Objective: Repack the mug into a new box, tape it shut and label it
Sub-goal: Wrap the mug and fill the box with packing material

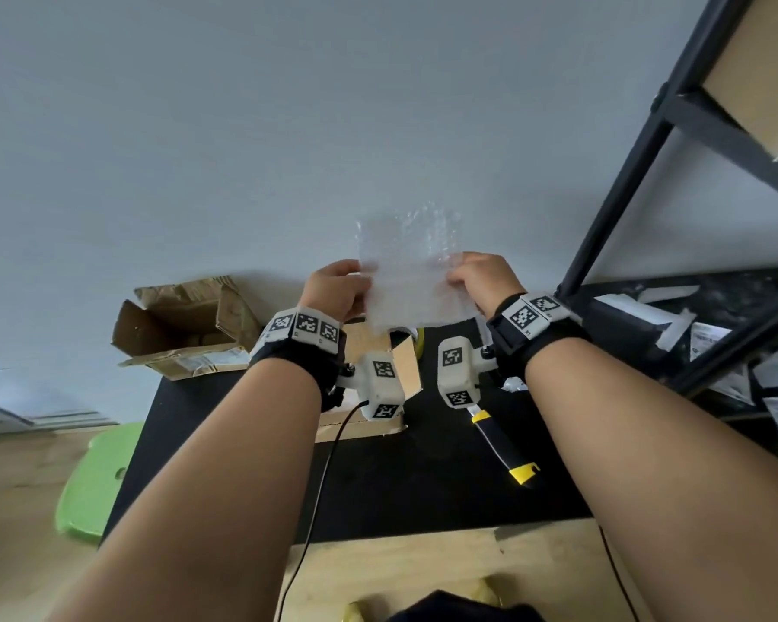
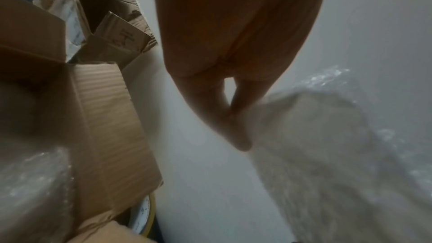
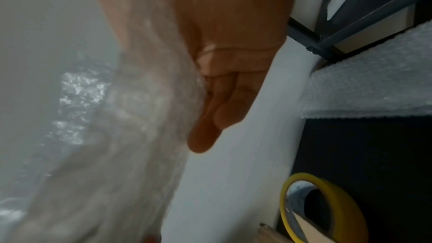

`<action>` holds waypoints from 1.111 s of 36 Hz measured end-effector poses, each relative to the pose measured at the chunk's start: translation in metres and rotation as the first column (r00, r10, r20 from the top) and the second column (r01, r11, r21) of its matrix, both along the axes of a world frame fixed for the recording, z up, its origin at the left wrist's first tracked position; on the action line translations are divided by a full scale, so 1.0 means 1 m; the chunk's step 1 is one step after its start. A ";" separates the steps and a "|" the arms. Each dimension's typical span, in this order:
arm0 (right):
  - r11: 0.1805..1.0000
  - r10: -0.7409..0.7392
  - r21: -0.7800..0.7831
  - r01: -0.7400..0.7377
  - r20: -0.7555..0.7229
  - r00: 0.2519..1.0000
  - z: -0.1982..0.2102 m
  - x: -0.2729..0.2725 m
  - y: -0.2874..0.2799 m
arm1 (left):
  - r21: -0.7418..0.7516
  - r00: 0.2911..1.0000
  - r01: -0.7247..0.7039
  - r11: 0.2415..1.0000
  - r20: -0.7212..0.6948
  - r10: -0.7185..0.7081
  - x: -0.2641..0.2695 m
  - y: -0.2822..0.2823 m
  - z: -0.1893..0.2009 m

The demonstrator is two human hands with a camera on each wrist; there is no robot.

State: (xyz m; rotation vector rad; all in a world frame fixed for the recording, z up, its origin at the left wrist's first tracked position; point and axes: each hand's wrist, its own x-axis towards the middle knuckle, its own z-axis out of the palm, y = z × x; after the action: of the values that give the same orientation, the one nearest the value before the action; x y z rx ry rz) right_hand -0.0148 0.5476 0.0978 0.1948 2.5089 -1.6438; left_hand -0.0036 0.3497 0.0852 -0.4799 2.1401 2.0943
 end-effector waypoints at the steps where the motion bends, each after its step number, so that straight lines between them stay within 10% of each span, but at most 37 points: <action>1: 0.999 0.009 0.032 -0.009 0.010 1.000 -0.001 0.000 -0.003 | 0.006 1.000 -0.009 1.000 0.000 0.009 0.001 -0.003 -0.001; 12: 0.914 -0.009 -0.387 0.120 0.276 0.961 0.004 0.016 -0.016 | 0.012 0.998 0.026 1.000 0.049 -0.026 0.014 -0.022 0.008; 18: 0.985 0.169 0.000 -0.171 0.132 0.977 0.003 0.020 -0.019 | -0.127 0.979 0.132 0.983 0.174 -0.109 0.009 -0.031 0.012; 22: 0.954 0.282 0.082 -0.289 0.088 0.955 0.006 0.023 -0.025 | -0.465 0.919 0.395 0.793 0.185 -0.349 0.005 -0.039 0.007; 27: 0.948 0.302 0.069 -0.309 0.097 0.948 0.006 0.023 -0.038 | -0.535 0.850 0.520 0.665 0.247 -0.466 0.015 -0.038 0.010; 40: 0.929 0.216 -0.349 -0.121 0.249 0.944 -0.011 0.029 -0.048 | -0.001 0.977 0.184 0.983 0.109 -0.183 0.025 -0.049 0.006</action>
State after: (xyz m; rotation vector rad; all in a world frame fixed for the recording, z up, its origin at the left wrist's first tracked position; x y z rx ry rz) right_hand 0.0141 0.4996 0.0869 0.1568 1.9518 -1.7870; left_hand 0.0218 0.3008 0.0910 -0.3725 2.0505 1.9140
